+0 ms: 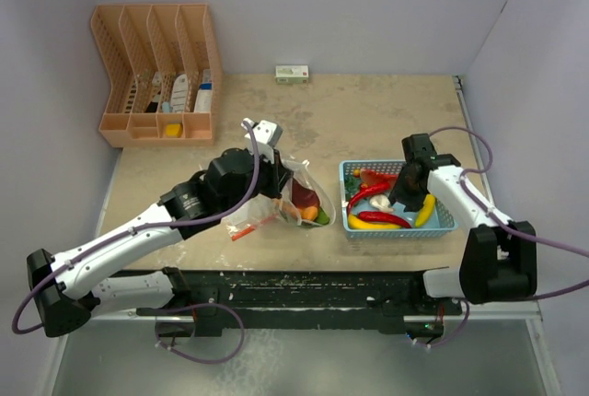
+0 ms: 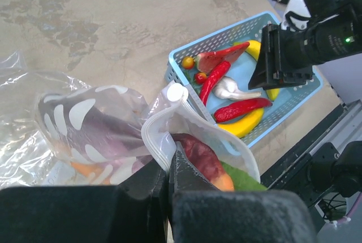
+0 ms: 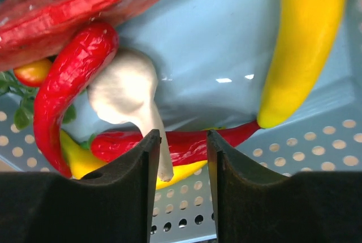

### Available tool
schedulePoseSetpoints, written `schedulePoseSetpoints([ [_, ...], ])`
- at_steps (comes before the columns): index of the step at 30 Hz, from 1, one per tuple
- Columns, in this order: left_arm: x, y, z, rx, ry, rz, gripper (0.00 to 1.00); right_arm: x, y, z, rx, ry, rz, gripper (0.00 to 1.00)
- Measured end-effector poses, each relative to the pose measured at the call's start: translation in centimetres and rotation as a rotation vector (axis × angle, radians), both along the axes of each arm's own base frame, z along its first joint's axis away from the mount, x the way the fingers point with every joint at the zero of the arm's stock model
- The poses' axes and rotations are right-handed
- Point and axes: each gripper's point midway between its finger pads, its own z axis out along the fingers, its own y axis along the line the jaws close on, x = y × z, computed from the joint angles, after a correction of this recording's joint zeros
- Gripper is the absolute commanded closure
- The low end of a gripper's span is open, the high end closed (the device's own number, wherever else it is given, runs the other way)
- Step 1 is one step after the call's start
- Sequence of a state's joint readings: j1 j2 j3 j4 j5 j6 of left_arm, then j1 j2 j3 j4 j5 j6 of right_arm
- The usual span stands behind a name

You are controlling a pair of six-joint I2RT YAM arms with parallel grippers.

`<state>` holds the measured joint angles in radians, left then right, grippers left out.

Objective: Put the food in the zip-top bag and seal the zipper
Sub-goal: Pick up the fake vegetable from the bin.

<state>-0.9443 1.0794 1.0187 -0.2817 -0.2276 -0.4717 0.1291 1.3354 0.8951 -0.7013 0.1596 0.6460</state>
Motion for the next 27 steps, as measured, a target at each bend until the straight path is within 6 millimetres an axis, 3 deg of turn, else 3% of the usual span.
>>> schedulePoseSetpoints([
  [5,-0.1,0.1,0.3,-0.007,-0.006,0.001,1.0,-0.2,1.1,-1.1,0.052,0.039,0.03,0.45],
  [15,-0.1,0.2,0.1,-0.004,-0.004,0.001,1.0,-0.7,2.2,-1.5,0.112,0.038,0.066,0.5],
  [22,-0.1,0.2,-0.5,0.002,0.007,0.004,1.0,-1.3,2.5,-2.3,0.134,0.055,0.072,0.61],
  [27,-0.2,0.3,-0.9,0.009,0.015,0.005,1.0,-1.2,2.4,-2.3,0.13,0.048,0.068,0.86],
])
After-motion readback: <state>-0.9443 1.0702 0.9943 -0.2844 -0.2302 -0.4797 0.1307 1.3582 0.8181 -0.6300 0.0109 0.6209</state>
